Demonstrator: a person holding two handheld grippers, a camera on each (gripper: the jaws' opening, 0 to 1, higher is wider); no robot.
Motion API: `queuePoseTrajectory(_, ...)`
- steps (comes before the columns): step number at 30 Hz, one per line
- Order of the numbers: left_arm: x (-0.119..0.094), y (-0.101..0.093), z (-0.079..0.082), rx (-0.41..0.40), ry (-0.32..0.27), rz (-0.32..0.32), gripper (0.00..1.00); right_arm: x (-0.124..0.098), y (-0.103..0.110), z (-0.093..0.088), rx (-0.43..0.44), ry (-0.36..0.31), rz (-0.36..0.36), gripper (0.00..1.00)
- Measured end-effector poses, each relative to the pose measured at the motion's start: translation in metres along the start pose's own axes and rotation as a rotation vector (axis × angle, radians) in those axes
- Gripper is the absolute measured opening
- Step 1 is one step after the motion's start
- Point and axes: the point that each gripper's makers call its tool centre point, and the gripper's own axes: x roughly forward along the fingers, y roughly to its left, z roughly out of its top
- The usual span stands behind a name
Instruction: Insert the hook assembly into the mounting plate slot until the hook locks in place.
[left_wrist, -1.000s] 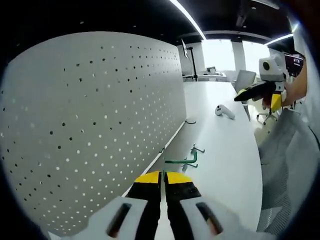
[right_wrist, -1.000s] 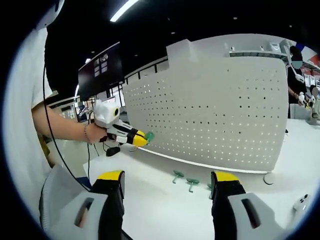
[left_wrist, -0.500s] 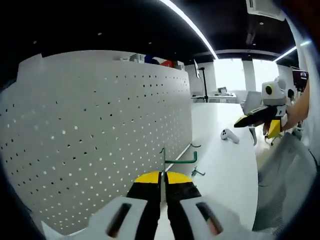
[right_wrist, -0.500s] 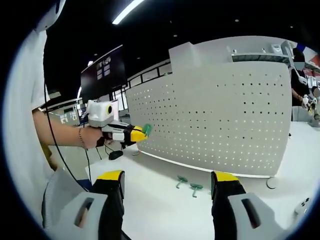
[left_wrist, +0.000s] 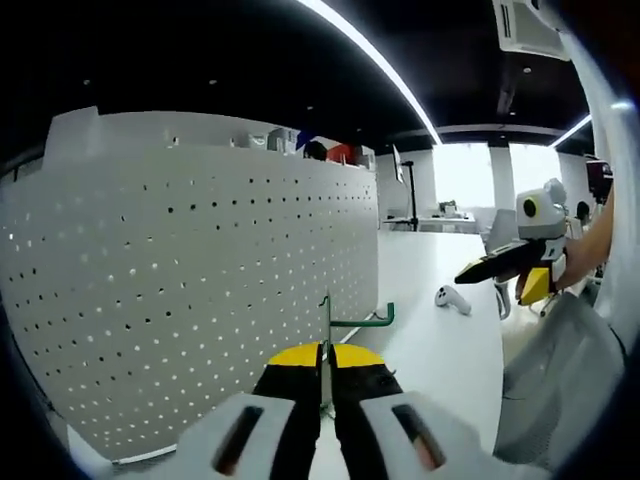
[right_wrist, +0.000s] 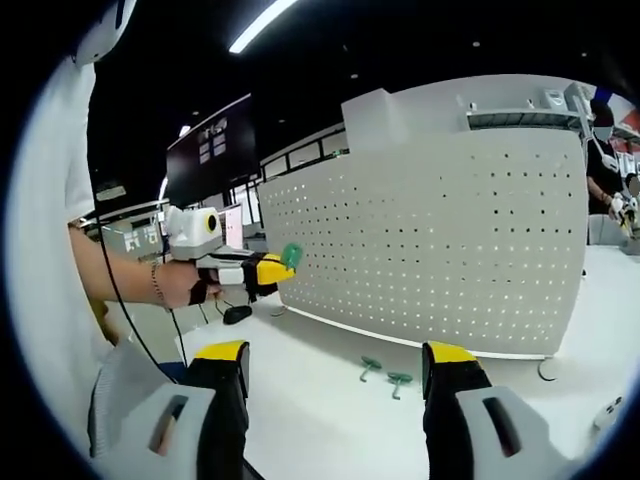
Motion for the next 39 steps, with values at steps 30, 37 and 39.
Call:
queuePoseTrajectory(30, -0.006, -0.002, 0.009, -0.014, -0.030, 0.031, 0.02, 0.081, 0.052, 0.046, 0.146, -0.186, 0.211, 0.51)
queuePoseTrajectory(37, -0.005, -0.004, 0.010, -0.021, -0.037, 0.030, 0.02, 0.093, 0.057, 0.051, 0.172, -0.203, 0.228, 0.49)
queuePoseTrajectory(39, -0.006, -0.004, 0.011, -0.020, -0.039, 0.031, 0.02, 0.096, 0.058, 0.053, 0.174, -0.204, 0.232, 0.49)
